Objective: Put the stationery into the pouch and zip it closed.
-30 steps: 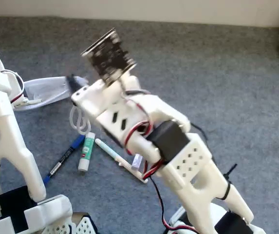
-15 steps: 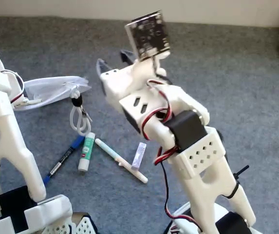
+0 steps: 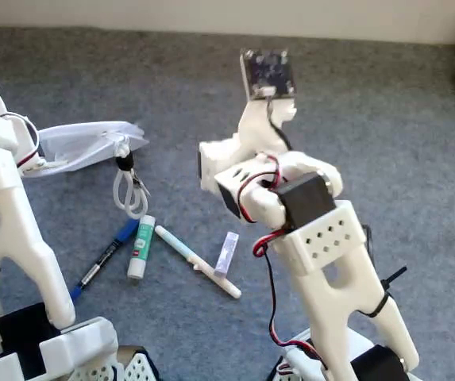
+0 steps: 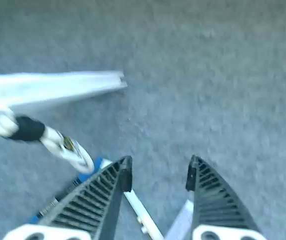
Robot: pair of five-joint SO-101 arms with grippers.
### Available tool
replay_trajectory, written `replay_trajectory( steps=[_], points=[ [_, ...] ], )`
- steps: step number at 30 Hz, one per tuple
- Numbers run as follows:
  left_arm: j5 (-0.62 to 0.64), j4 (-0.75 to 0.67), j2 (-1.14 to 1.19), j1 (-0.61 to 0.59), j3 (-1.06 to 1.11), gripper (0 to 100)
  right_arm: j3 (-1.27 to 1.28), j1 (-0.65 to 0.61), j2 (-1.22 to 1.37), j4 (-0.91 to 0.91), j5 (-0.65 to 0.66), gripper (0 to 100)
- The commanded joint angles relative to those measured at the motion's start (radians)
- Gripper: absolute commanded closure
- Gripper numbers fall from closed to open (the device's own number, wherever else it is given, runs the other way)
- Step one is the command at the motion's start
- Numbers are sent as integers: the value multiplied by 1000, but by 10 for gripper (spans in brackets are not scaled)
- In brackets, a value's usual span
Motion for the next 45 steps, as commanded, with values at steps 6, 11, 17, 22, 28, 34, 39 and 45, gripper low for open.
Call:
replay_trajectory(
  steps=[6,11,17,22,28,34,39,45],
  points=[
    [14,-26,4,-13,4,994,240,10,-33,-143,-11,826],
    [14,-29,4,-13,4,994,338,10,-31,-219,-11,826],
    [14,-29,4,-13,4,994,372,10,108,-248,-11,826],
    [14,-29,5,-13,4,994,361,13,242,-248,-11,826],
    [14,-29,5,-13,4,994,346,15,320,-248,-11,826],
    [14,-29,5,-13,4,994,335,10,400,-248,-11,826],
    [14,-29,5,-13,4,994,294,13,470,-242,-11,826],
    [14,-29,5,-13,4,994,259,8,547,-242,-11,826]
  ],
)
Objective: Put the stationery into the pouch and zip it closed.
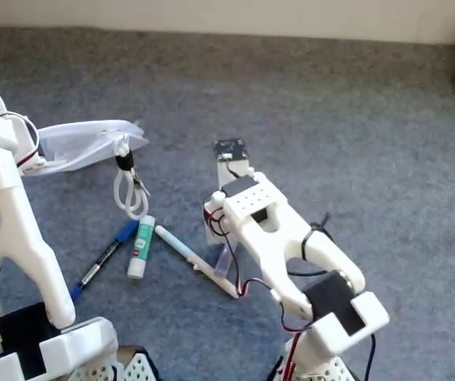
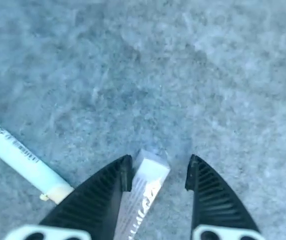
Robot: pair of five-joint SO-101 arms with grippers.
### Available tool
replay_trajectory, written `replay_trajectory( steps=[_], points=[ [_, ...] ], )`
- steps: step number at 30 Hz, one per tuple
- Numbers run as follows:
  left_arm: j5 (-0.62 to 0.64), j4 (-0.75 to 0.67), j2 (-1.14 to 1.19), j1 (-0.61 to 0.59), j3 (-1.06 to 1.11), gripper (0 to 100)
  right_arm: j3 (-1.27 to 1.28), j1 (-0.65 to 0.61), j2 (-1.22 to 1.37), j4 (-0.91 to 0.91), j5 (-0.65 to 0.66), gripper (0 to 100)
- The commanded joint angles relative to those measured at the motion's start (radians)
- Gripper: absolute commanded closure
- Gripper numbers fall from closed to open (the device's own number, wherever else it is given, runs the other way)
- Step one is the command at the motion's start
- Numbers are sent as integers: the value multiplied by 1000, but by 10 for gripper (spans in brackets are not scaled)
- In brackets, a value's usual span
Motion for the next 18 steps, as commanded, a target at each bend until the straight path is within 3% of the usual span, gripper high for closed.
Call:
replay_trajectory(
  steps=[1,6,12,18],
  points=[
    [14,-26,5,-13,4,994,-74,8,8,-12,-11,826],
    [14,-26,5,-13,4,994,-74,7,24,-8,-11,834],
    [14,-26,5,-13,4,994,-74,8,24,-8,-11,947],
    [14,-26,7,-13,4,994,-79,12,21,-2,-9,954]
  ],
)
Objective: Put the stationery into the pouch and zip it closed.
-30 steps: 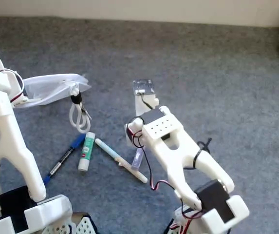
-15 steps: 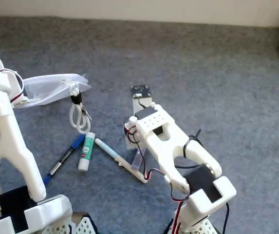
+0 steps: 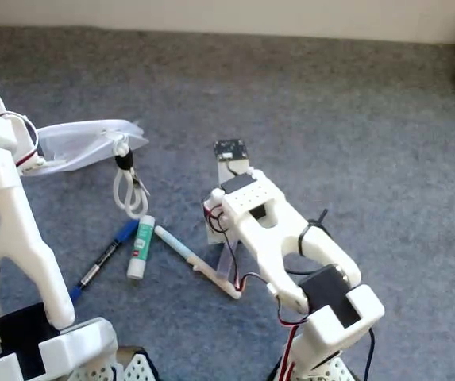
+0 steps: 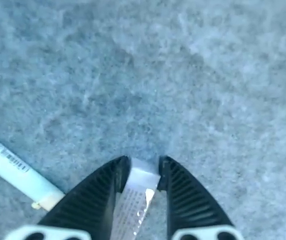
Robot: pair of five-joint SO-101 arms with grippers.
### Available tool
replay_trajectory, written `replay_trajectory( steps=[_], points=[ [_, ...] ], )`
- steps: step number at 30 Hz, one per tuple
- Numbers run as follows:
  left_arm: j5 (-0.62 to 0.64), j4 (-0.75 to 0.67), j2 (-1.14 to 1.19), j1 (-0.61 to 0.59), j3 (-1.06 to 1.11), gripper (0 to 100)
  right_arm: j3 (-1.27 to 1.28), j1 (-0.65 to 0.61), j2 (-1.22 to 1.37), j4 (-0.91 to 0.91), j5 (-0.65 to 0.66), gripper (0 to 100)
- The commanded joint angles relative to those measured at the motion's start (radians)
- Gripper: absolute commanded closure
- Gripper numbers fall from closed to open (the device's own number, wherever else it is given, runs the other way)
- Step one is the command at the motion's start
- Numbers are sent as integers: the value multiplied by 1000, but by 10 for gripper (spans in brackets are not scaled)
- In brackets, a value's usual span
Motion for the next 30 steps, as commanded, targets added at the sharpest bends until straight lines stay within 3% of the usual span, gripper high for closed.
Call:
replay_trajectory(
  steps=[1,30],
  points=[
    [14,-26,7,-13,4,994,-61,7,-18,18,-9,954],
    [14,-40,13,-13,5,994,-619,1,-44,545,-3,954]
  ],
)
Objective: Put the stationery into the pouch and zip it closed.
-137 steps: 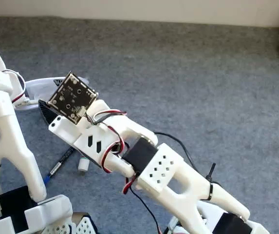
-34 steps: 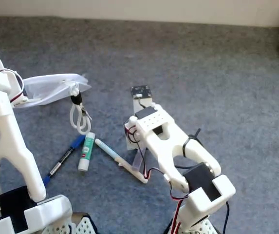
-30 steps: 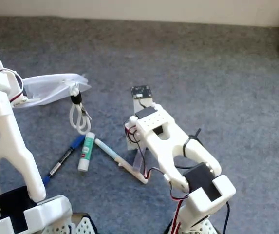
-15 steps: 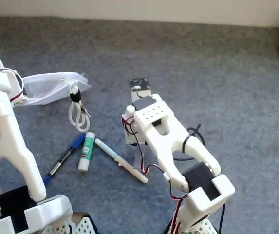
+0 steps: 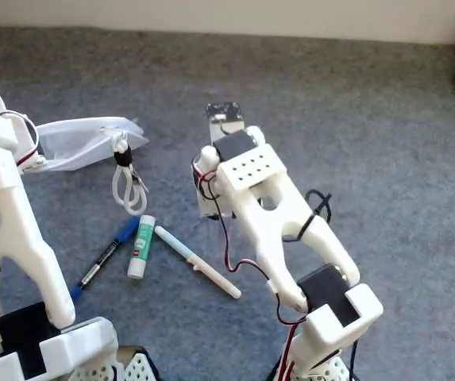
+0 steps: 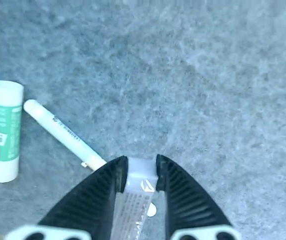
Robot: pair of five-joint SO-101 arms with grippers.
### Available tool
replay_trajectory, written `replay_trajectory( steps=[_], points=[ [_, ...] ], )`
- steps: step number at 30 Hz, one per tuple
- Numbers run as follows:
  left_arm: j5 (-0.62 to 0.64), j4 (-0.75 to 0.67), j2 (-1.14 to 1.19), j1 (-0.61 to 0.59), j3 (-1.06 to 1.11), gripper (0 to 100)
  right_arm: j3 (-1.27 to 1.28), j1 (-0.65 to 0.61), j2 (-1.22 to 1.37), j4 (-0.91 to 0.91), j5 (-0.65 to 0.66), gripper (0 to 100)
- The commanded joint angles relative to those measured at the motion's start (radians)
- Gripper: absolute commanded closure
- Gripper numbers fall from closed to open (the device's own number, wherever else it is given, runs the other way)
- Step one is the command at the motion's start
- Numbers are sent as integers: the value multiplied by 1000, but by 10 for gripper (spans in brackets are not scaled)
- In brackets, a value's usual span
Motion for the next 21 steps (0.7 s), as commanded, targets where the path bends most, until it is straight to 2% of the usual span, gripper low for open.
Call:
replay_trajectory(
  steps=[1,7,21],
  points=[
    [14,-21,13,-13,5,994,-148,1,-58,71,-3,954],
    [14,-21,13,-13,5,994,-248,-5,-154,81,-3,954],
    [14,-21,13,-18,5,994,-492,-159,-203,79,-2,954]
  ],
)
